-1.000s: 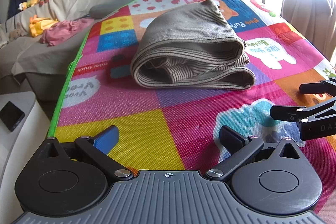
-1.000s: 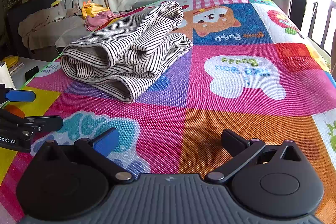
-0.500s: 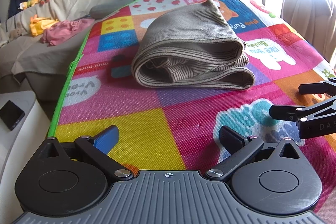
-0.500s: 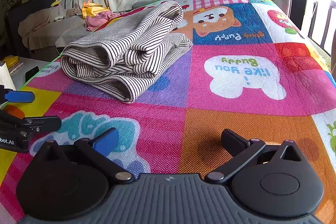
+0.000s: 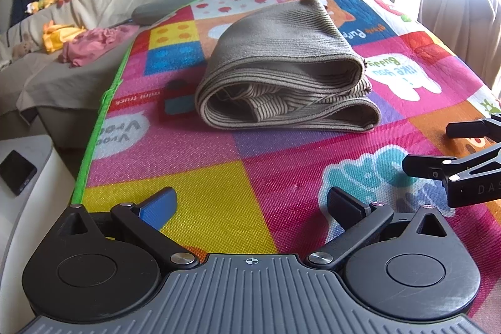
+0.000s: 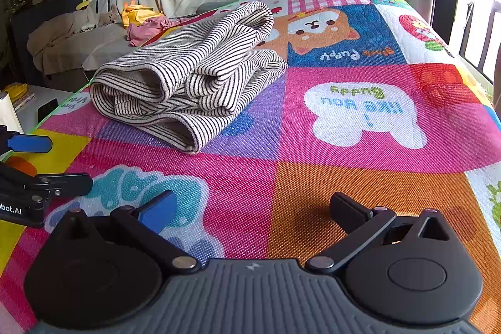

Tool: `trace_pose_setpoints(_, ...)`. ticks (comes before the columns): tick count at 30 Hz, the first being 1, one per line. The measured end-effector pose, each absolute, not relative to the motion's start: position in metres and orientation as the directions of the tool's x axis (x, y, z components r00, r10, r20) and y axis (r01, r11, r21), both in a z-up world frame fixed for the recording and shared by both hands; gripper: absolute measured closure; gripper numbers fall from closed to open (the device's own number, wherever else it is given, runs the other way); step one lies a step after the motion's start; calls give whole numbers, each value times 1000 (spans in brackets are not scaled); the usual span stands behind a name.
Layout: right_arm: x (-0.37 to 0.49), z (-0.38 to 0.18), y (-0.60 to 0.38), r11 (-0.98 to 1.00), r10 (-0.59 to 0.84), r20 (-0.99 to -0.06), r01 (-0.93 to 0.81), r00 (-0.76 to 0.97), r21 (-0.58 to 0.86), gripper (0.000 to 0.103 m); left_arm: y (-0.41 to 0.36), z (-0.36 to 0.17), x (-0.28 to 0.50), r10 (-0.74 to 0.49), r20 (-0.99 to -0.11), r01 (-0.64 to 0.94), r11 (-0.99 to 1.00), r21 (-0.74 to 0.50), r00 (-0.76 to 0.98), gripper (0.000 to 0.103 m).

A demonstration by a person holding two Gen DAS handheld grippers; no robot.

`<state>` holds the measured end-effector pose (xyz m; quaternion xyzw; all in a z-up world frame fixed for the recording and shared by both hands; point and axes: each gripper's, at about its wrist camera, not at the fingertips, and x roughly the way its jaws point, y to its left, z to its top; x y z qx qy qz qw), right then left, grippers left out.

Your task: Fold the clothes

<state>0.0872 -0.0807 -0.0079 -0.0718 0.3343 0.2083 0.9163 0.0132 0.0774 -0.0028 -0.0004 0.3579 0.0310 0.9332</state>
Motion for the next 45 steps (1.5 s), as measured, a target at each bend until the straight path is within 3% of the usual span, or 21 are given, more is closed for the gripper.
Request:
trace_pose_setpoints(6, 87, -8, -81, 903, 334, -643, -430, 690, 7, 0, 76, 1, 17, 63, -703, -82, 997, 7, 708, 0)
trace_pose_setpoints(45, 87, -8, -81, 903, 333, -643, -430, 690, 7, 0, 75, -2, 9, 66, -682, -81, 997, 10, 729, 0)
